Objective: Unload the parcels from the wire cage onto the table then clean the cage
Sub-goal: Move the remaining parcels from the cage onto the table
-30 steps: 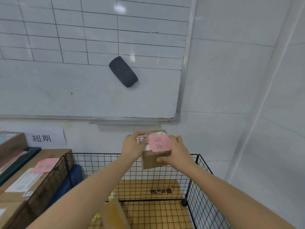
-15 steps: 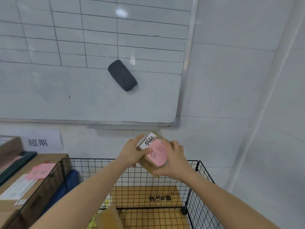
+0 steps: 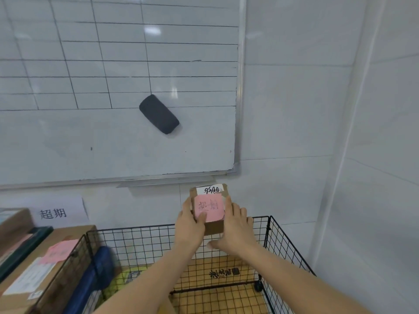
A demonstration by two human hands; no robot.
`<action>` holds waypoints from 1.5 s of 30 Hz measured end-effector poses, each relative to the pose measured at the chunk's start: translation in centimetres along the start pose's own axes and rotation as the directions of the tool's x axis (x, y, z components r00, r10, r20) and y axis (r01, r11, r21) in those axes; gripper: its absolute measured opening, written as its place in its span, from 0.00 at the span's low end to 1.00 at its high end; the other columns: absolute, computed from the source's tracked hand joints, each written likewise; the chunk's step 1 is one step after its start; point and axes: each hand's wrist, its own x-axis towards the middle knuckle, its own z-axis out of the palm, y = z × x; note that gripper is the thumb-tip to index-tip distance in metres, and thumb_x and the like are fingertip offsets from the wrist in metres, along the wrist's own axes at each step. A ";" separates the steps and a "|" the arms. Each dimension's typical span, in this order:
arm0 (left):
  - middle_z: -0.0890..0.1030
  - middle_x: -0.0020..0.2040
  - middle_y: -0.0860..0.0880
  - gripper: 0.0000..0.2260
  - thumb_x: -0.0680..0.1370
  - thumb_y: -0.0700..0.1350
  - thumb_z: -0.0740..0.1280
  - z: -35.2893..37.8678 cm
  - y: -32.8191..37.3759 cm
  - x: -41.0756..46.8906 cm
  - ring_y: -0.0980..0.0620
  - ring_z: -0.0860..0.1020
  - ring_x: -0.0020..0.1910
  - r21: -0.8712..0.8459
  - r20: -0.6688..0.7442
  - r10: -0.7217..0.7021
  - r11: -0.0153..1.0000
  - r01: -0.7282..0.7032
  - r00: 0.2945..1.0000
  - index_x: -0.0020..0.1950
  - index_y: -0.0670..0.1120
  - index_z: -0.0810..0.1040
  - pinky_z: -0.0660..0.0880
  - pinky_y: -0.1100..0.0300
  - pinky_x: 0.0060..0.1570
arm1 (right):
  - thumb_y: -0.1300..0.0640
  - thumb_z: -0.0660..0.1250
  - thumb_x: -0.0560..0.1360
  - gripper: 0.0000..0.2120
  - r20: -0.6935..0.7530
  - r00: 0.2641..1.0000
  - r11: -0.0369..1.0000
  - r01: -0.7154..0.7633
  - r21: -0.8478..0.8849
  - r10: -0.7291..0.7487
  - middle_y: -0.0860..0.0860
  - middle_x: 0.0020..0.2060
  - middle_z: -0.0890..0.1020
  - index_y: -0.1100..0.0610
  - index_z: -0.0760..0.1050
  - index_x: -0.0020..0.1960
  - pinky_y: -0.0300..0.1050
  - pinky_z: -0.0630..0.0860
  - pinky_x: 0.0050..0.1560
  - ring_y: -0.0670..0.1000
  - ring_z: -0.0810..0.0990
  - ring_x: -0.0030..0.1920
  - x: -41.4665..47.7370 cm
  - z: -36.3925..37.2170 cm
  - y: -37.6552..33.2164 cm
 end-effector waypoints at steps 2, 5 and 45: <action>0.76 0.63 0.45 0.24 0.80 0.43 0.62 0.0 0.7 -0.2 0.47 0.76 0.60 0.032 -0.021 0.015 0.999 -0.015 1.000 0.75 0.49 0.60 0.74 0.60 0.52 | 0.44 0.72 0.69 0.52 -0.007 1.000 0.995 0.028 0.099 -0.028 0.52 0.71 0.62 0.57 0.40 0.78 0.49 0.65 0.69 0.53 0.60 0.69 -0.1 -0.4 0.1; 0.76 0.63 0.46 0.27 0.79 0.45 0.64 0.2 1.3 -1.0 0.49 0.75 0.60 0.058 -0.003 0.029 0.998 -0.029 1.000 0.76 0.50 0.59 0.73 0.61 0.52 | 0.51 0.68 0.74 0.45 0.029 0.998 0.988 0.056 0.147 -0.061 0.53 0.73 0.60 0.58 0.41 0.78 0.52 0.65 0.71 0.53 0.57 0.72 -0.3 -0.9 0.5; 0.76 0.66 0.48 0.26 0.77 0.47 0.68 -40.1 -14.3 3.4 0.49 0.75 0.62 0.220 -0.022 -0.038 0.975 0.042 0.999 0.74 0.48 0.65 0.72 0.60 0.54 | 0.54 0.73 0.71 0.46 0.103 0.960 0.902 0.203 0.380 -0.260 0.53 0.66 0.73 0.49 0.46 0.78 0.44 0.75 0.56 0.52 0.76 0.61 -1.0 11.2 -37.8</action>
